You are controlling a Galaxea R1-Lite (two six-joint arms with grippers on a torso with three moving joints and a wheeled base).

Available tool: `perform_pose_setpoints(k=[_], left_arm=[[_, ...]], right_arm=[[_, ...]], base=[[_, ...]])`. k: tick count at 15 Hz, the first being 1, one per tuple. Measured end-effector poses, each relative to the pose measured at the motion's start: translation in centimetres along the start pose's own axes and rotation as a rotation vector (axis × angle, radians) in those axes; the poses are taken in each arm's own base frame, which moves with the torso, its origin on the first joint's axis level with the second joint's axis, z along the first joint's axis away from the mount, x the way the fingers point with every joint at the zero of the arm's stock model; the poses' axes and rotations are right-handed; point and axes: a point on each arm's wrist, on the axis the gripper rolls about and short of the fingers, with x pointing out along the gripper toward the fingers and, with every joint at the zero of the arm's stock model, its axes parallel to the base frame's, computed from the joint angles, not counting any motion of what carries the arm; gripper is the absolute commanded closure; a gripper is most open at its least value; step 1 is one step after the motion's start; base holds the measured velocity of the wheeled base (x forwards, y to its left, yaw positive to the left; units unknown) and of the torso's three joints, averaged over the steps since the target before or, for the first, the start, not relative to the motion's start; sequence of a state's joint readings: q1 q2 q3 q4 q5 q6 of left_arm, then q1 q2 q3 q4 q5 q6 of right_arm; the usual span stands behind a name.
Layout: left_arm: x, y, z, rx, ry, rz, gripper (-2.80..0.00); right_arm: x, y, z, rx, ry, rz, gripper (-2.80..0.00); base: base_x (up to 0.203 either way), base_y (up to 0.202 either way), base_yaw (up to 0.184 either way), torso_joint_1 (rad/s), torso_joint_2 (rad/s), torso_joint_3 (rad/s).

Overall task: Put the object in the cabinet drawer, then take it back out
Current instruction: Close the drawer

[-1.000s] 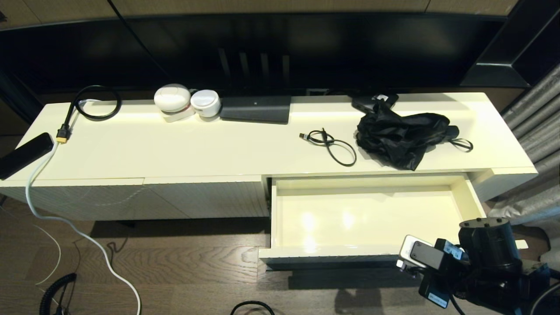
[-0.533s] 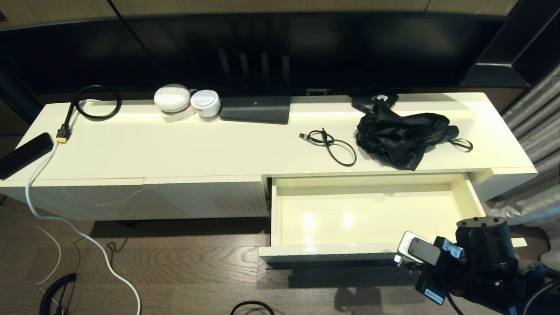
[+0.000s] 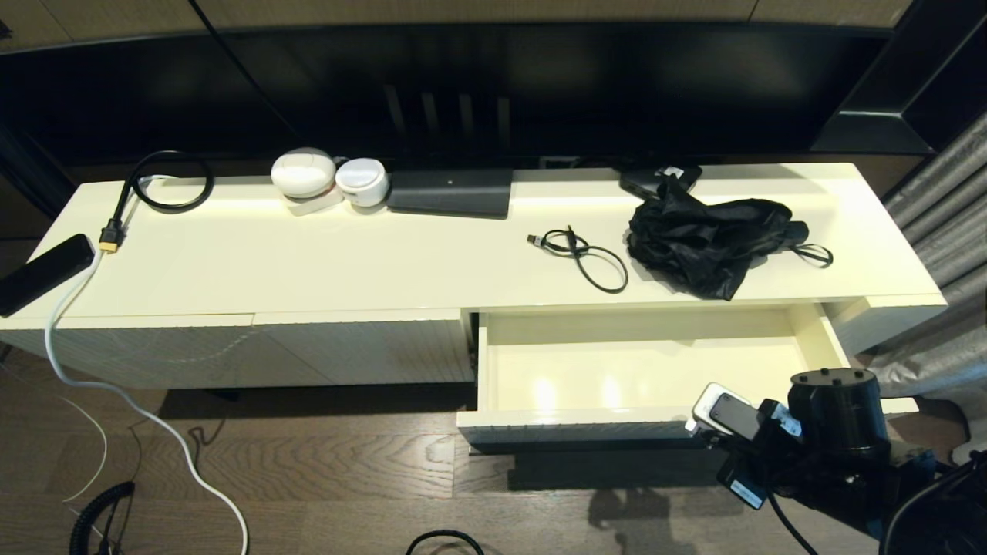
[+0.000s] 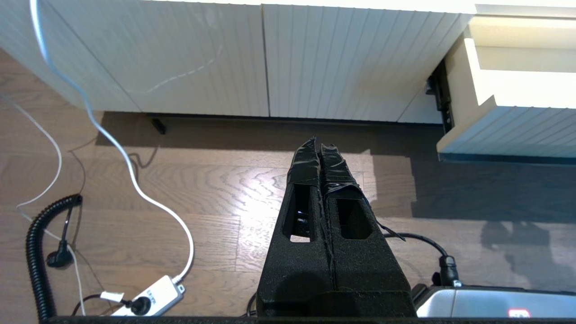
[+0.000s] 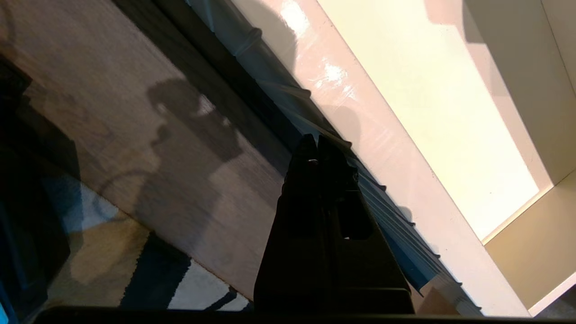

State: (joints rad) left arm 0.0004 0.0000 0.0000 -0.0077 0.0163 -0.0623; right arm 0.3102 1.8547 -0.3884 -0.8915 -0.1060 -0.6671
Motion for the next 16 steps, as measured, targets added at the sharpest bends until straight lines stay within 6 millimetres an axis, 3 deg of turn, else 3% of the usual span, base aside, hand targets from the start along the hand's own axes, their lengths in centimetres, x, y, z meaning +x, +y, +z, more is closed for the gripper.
perform_pose_setpoints(k=[7,16], left_arm=[[0.0,0.0,0.0,0.000,0.000,0.000,0.00],[0.0,0.0,0.0,0.000,0.000,0.000,0.00]], right_arm=[[1.3,-0.6,0.8,0.111,-0.003,-0.069,0.00],[2.3,-1.7,2.3,0.131,-0.030,-0.131,0.00]], base=[[0.000,0.000,0.000,0.000,0.00,0.000],[0.000,0.000,0.000,0.000,0.00,0.000]])
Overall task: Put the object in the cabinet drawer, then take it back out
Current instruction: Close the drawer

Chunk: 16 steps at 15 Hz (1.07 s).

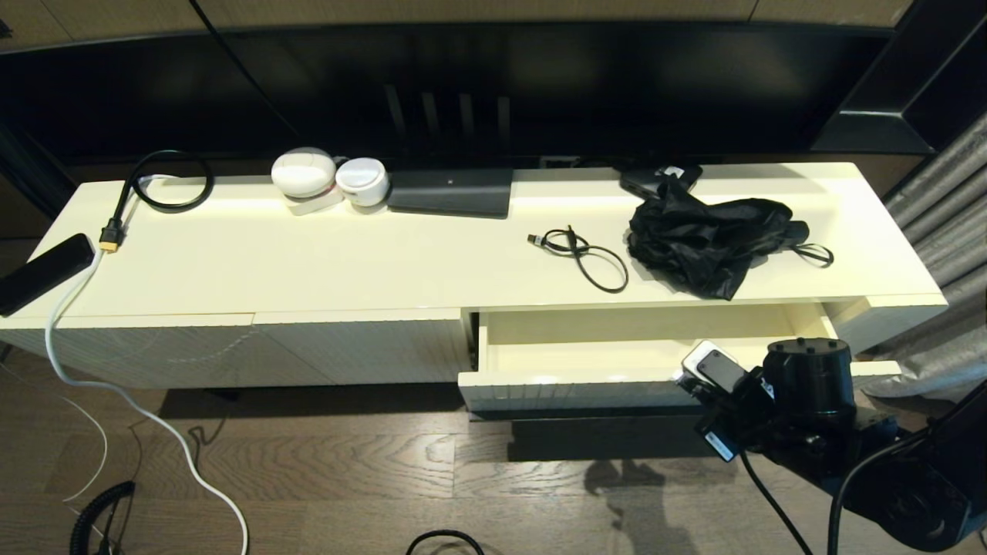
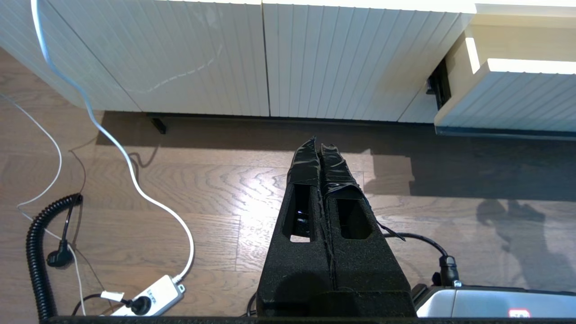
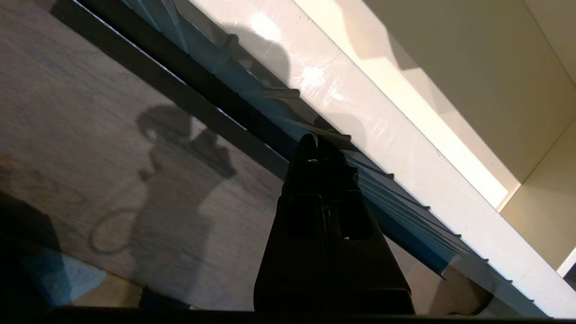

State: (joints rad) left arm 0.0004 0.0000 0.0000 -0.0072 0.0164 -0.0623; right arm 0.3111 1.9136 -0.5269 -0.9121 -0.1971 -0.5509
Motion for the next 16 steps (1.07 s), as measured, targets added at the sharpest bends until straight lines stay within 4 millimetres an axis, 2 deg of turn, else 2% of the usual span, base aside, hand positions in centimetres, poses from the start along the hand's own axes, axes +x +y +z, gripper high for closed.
perform_pose_setpoints(k=[16], left_arm=[[0.0,0.0,0.0,0.000,0.000,0.000,0.00]], right_arm=[[1.9,-1.5,3.2,0.041,-0.083,-0.086,0.00]], base=[[0.000,0.000,0.000,0.000,0.00,0.000]])
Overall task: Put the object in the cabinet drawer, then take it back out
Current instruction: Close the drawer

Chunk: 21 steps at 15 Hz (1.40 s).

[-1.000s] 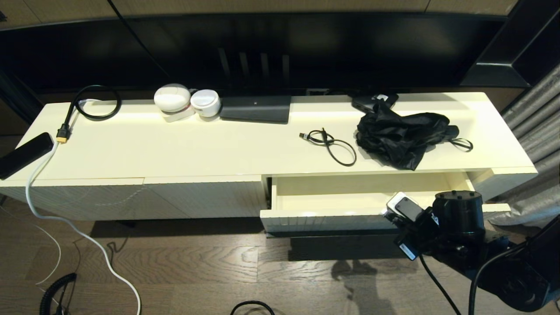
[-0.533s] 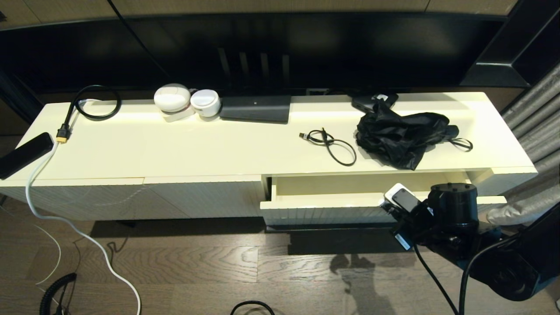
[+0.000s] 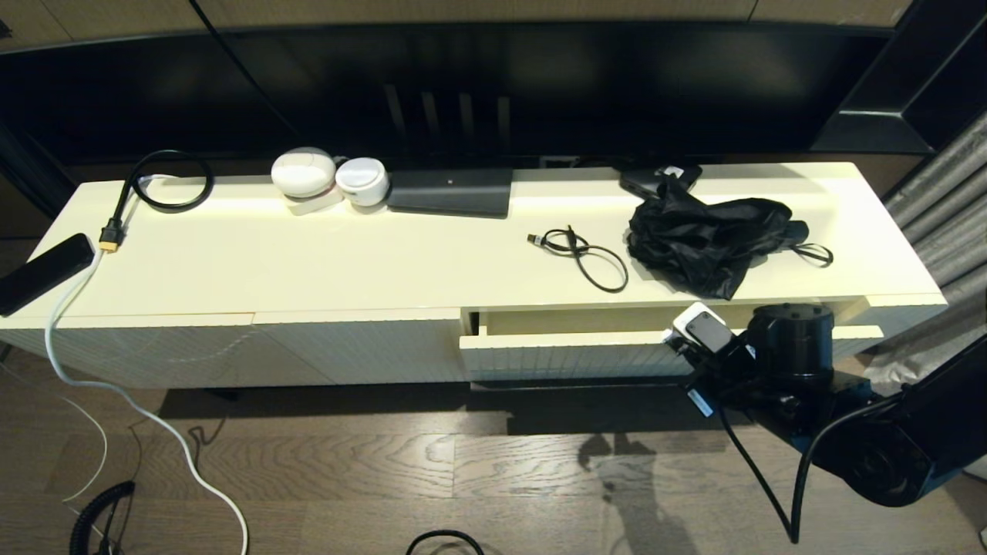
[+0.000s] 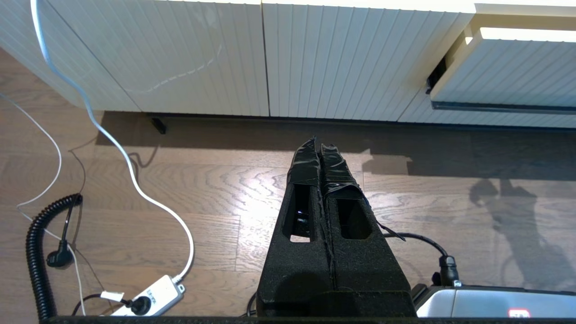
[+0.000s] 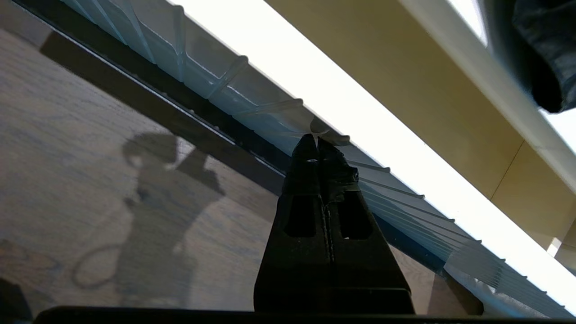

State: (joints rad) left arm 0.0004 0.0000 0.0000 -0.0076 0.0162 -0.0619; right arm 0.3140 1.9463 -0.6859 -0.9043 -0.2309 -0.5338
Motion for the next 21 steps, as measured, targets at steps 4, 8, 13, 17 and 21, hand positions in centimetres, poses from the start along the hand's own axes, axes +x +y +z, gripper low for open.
perform_pose_setpoints(k=[4,8,13,17,21], left_arm=[[0.0,0.0,0.0,0.000,0.000,0.000,0.00],[0.0,0.0,0.0,0.000,0.000,0.001,0.00],[0.0,0.0,0.0,0.000,0.000,0.001,0.00],[0.0,0.0,0.0,0.000,0.000,0.000,0.00],[0.0,0.0,0.0,0.000,0.000,0.000,0.00]], right_arm=[[0.4,-0.5,0.9,0.007,-0.025,-0.015,0.00],[0.9,-0.6,1.1,0.010,-0.027,-0.025,0.00],[1.8,-0.9,1.9,0.019,-0.048,-0.051,0.00],[2.5,-0.8,2.2,0.021,-0.054,-0.061,0.00],[2.0,-0.9,2.1,0.021,-0.050,-0.067,0.00]], base=[[0.000,0.000,0.000,0.000,0.00,0.000],[0.000,0.000,0.000,0.000,0.00,0.000],[0.000,0.000,0.000,0.000,0.00,0.000],[0.000,0.000,0.000,0.000,0.00,0.000],[0.000,0.000,0.000,0.000,0.00,0.000]])
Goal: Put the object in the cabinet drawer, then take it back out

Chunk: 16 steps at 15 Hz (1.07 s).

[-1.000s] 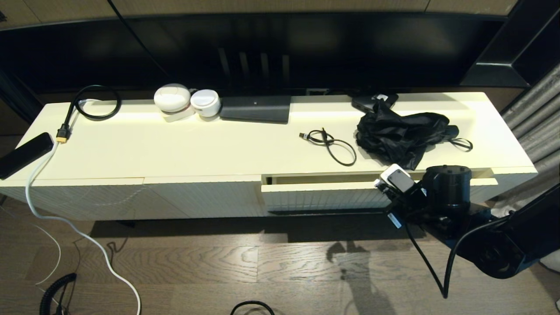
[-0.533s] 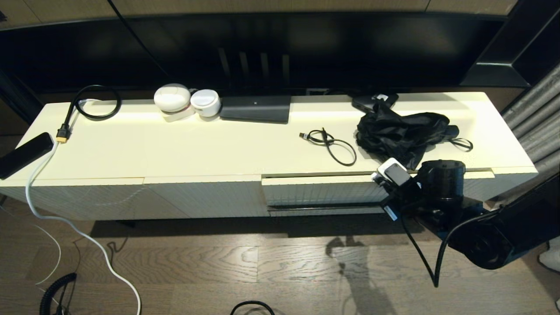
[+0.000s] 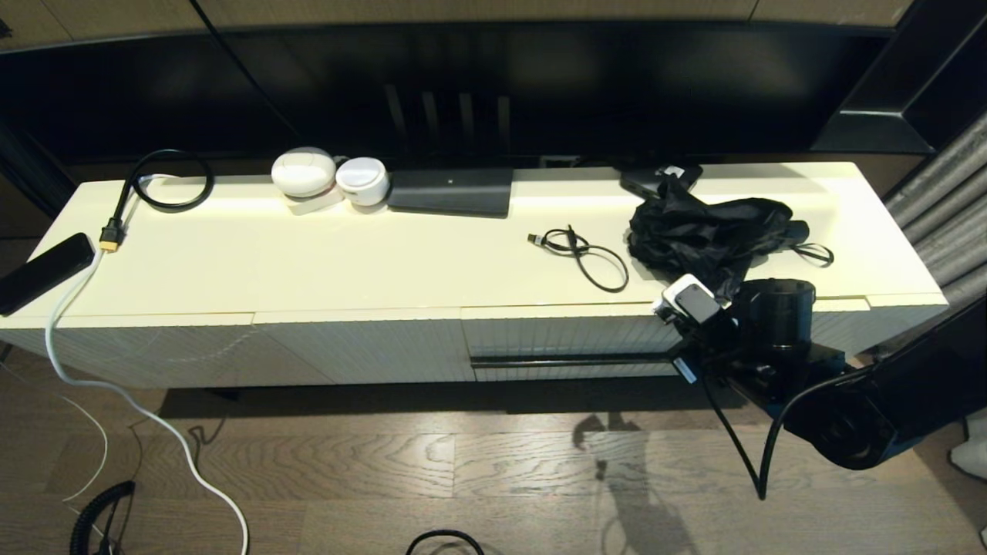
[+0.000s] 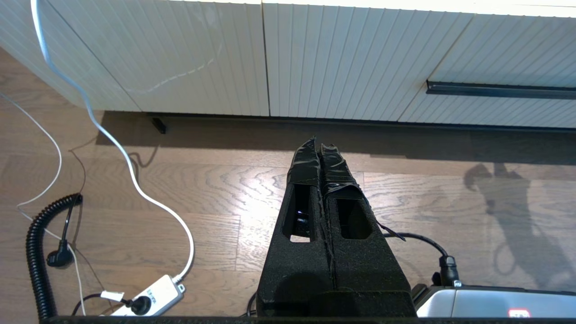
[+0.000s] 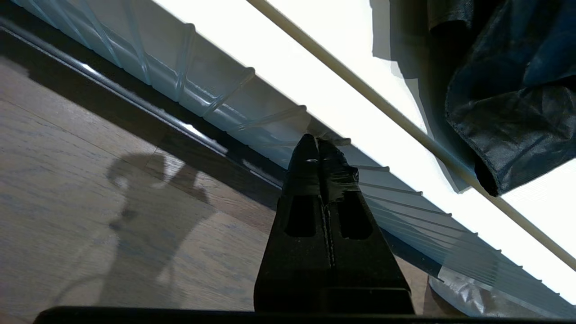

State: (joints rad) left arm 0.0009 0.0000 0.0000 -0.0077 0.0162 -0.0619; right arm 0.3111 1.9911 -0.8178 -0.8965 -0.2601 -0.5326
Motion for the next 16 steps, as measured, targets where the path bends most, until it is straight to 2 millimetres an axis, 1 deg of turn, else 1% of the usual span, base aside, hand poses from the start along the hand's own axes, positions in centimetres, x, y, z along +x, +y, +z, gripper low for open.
perform_pose_setpoints(k=[2,4,6,8,10,12,14,16], left_arm=[[0.0,0.0,0.0,0.000,0.000,0.000,0.00],[0.0,0.0,0.0,0.000,0.001,0.000,0.00],[0.0,0.0,0.0,0.000,0.000,0.000,0.00],[0.0,0.0,0.0,0.000,0.000,0.000,0.00],[0.0,0.0,0.0,0.000,0.000,0.000,0.00],[0.0,0.0,0.0,0.000,0.000,0.000,0.00],[0.0,0.0,0.0,0.000,0.000,0.000,0.00],[0.0,0.0,0.0,0.000,0.000,0.000,0.00]], right_arm=[[-1.0,0.0,-0.6,-0.007,0.020,0.010,0.00],[-2.7,-0.4,-0.8,-0.014,0.032,0.016,0.00],[-5.1,-1.3,-0.6,-0.017,0.046,0.017,0.00],[-8.0,-2.4,-0.7,-0.023,0.087,0.014,0.00],[-11.6,-3.7,-1.0,-0.026,0.134,0.017,0.00],[-15.4,-5.3,-1.0,0.010,0.152,-0.005,0.00],[-19.5,-7.2,-1.2,0.077,0.145,-0.066,0.00],[-24.2,-8.6,-2.1,0.132,0.154,-0.139,0.00]], base=[[0.000,0.000,0.000,0.000,0.00,0.000],[0.000,0.000,0.000,0.000,0.00,0.000],[0.000,0.000,0.000,0.000,0.00,0.000],[0.000,0.000,0.000,0.000,0.00,0.000],[0.000,0.000,0.000,0.000,0.00,0.000],[0.000,0.000,0.000,0.000,0.00,0.000],[0.000,0.000,0.000,0.000,0.00,0.000],[0.000,0.000,0.000,0.000,0.00,0.000]])
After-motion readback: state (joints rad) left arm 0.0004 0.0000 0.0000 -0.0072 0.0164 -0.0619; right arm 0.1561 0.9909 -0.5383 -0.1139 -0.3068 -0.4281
